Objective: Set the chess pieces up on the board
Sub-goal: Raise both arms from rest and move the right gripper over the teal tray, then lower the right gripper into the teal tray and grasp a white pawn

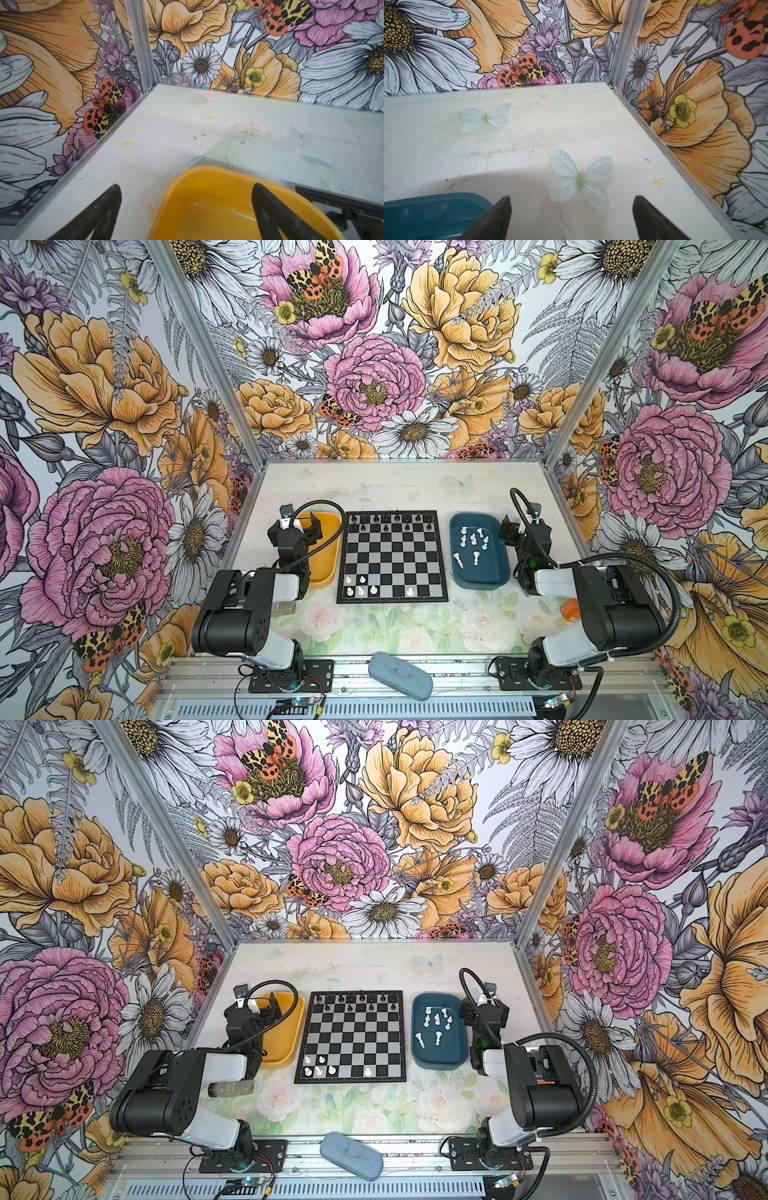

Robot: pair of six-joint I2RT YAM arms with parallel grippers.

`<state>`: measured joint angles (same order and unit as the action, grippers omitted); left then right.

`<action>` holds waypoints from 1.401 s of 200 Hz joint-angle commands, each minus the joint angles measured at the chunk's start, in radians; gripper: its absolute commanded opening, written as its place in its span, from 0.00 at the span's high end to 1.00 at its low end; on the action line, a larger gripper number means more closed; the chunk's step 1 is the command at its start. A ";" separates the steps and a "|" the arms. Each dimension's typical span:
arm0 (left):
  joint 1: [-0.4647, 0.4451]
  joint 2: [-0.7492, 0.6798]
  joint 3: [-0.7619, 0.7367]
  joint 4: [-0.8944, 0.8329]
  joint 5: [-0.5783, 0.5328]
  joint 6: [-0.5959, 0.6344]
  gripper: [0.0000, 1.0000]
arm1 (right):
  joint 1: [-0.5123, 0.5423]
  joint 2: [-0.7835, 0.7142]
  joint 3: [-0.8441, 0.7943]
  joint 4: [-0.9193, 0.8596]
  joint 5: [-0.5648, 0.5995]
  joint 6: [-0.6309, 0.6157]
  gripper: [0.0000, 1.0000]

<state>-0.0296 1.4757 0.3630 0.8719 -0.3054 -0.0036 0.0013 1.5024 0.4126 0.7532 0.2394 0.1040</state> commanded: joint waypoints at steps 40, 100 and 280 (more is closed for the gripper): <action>-0.044 -0.371 0.104 -0.432 -0.020 -0.032 0.04 | 0.025 -0.231 0.300 -0.658 -0.049 0.068 0.16; -0.091 -0.438 0.300 -0.679 0.164 -0.157 0.10 | 0.141 -0.189 0.605 -1.114 -0.092 0.204 0.35; -0.250 -0.379 0.357 -0.705 0.201 -0.150 0.11 | 0.323 0.163 0.825 -1.376 -0.216 0.492 0.61</action>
<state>-0.2714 1.1065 0.6998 0.1749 -0.1101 -0.1658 0.3176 1.6413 1.1969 -0.6250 0.0063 0.5510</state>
